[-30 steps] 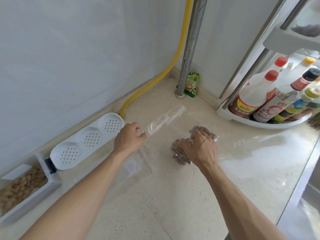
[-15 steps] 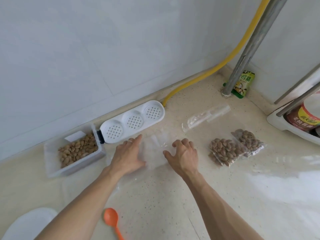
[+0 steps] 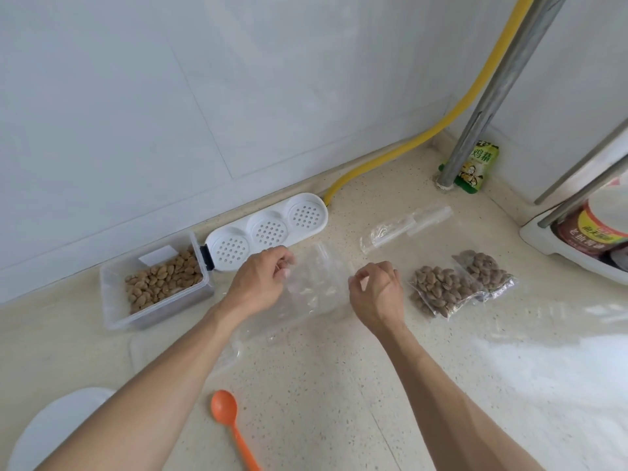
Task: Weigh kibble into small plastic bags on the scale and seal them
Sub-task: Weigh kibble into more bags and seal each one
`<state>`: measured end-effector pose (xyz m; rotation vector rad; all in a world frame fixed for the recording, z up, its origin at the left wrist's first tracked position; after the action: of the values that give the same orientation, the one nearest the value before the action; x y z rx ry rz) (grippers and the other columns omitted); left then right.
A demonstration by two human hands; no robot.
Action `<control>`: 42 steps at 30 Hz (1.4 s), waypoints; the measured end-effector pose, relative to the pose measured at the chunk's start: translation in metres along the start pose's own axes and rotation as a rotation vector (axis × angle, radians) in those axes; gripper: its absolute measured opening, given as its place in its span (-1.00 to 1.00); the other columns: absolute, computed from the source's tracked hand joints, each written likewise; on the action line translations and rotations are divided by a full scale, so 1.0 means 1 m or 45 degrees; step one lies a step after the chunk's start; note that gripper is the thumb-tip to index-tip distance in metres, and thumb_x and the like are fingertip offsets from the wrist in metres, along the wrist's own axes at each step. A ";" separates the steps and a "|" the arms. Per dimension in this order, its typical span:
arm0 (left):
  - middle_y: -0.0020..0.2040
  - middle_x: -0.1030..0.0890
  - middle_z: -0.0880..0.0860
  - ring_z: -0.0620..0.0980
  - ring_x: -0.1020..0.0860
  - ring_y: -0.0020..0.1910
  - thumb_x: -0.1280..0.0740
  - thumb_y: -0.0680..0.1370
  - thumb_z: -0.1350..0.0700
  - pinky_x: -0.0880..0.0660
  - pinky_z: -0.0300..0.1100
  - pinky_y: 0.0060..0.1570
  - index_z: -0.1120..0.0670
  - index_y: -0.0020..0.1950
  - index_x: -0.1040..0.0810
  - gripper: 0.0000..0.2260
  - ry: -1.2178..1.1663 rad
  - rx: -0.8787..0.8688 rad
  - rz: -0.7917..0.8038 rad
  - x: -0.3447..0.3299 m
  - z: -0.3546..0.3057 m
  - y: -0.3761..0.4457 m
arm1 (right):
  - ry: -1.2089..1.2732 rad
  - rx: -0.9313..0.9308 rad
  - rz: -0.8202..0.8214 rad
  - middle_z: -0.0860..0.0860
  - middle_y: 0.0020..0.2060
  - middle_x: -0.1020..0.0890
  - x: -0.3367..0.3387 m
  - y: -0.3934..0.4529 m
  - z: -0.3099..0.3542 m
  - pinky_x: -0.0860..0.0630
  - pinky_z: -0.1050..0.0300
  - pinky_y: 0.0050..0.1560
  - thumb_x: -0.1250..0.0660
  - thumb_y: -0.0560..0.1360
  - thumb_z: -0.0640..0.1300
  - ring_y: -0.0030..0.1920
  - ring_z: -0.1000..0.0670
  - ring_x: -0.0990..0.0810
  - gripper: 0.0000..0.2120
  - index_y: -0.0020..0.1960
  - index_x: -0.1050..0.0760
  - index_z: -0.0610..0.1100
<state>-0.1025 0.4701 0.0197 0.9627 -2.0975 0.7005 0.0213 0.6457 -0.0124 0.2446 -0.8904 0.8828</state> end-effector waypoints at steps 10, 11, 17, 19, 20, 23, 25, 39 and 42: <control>-0.14 -0.64 -0.03 -0.16 -0.58 -0.26 -0.31 0.56 0.23 -0.42 -0.44 -0.29 -0.04 -0.04 -0.57 -0.83 -0.336 0.042 0.075 0.045 0.011 -0.040 | 0.330 0.252 0.009 0.10 -0.11 -0.59 0.008 -0.047 0.086 -0.49 0.24 -0.04 -0.35 0.55 -0.04 -0.03 0.09 -0.56 -0.85 -0.06 -0.59 -0.12; -0.15 -0.64 -0.03 -0.17 -0.58 -0.27 -0.31 0.56 0.24 -0.42 -0.44 -0.29 -0.03 -0.04 -0.57 -0.84 -0.343 0.035 0.062 0.051 0.016 -0.047 | 0.330 0.260 0.034 0.15 -0.22 -0.57 0.006 -0.054 0.096 -0.44 0.37 -0.18 -0.36 0.55 -0.08 -0.16 0.17 -0.56 -0.88 -0.10 -0.58 -0.12; -0.27 -0.61 0.00 -0.15 -0.56 -0.33 -0.42 0.50 0.17 -0.50 -0.15 -0.17 -0.07 -0.03 -0.56 -0.85 -0.379 -0.005 0.073 0.099 0.079 -0.106 | 0.532 0.147 0.198 -0.06 -0.28 -0.66 -0.029 -0.107 0.146 -0.59 0.03 -0.20 -0.36 0.55 -0.16 -0.29 0.01 -0.59 -0.88 -0.14 -0.59 -0.18; -0.30 -0.58 -0.05 -0.17 -0.51 -0.35 -0.45 0.47 0.20 -0.49 -0.15 -0.14 -0.07 -0.02 -0.55 -0.80 -0.352 0.003 0.128 0.114 0.110 -0.132 | 0.594 0.099 0.226 -0.06 -0.29 -0.65 -0.049 -0.128 0.161 -0.57 0.08 -0.22 -0.35 0.56 -0.18 -0.32 0.05 -0.57 -0.87 -0.11 -0.60 -0.21; -0.29 -0.58 -0.07 -0.18 -0.50 -0.34 -0.45 0.47 0.22 -0.48 -0.17 -0.13 -0.06 0.00 -0.55 -0.78 -0.319 0.018 0.163 0.121 0.126 -0.145 | 0.607 0.069 0.240 -0.05 -0.30 -0.65 -0.061 -0.139 0.167 -0.55 0.10 -0.23 -0.35 0.56 -0.18 -0.33 0.06 -0.56 -0.87 -0.11 -0.60 -0.22; -0.19 -0.62 -0.02 -0.11 -0.52 -0.25 -0.42 0.46 0.23 -0.50 -0.15 -0.12 -0.06 0.08 -0.52 -0.73 -0.185 0.116 0.231 0.142 0.179 -0.185 | 0.620 -0.012 0.353 -0.07 -0.31 -0.64 -0.106 -0.171 0.183 -0.50 0.15 -0.28 -0.31 0.57 -0.19 -0.36 0.04 -0.54 -0.85 -0.12 -0.60 -0.24; -0.16 -0.62 -0.02 -0.08 -0.54 -0.21 -0.39 0.46 0.23 -0.48 -0.18 -0.16 -0.06 0.09 -0.54 -0.73 -0.133 0.192 0.238 0.152 0.217 -0.208 | 0.576 -0.037 0.442 -0.08 -0.31 -0.64 -0.137 -0.192 0.190 -0.49 0.15 -0.30 -0.30 0.56 -0.21 -0.36 0.03 -0.54 -0.85 -0.13 -0.60 -0.22; 0.12 -0.57 0.03 0.06 -0.49 0.16 -0.38 0.52 0.10 -0.41 -0.05 0.15 0.06 0.29 -0.49 -0.66 0.201 0.269 -0.196 0.156 0.307 -0.270 | 0.272 -0.187 0.501 -0.04 -0.24 -0.66 -0.235 -0.248 0.181 -0.57 -0.07 -0.08 -0.33 0.54 -0.09 -0.21 -0.04 -0.58 -0.85 -0.14 -0.56 -0.16; 0.30 -0.48 0.14 0.15 -0.43 0.27 -0.36 0.52 0.07 -0.36 -0.01 0.25 0.11 0.39 -0.42 -0.56 0.219 0.292 -0.308 0.151 0.306 -0.275 | 0.177 -0.145 0.439 0.01 -0.04 -0.59 -0.216 -0.251 0.178 -0.44 0.09 -0.05 -0.28 0.59 -0.01 -0.07 0.01 -0.52 -0.79 0.14 -0.50 -0.11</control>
<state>-0.0683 0.0330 0.0026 1.2128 -1.7420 0.8768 0.0411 0.2701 -0.0247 -0.0724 -0.8625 1.1485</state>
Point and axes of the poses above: each hand's wrist, its own y-axis towards the middle knuckle, its own x-axis out of the back of the hand, z = x × y, the point moved 9 cm from there along y, towards the middle knuckle
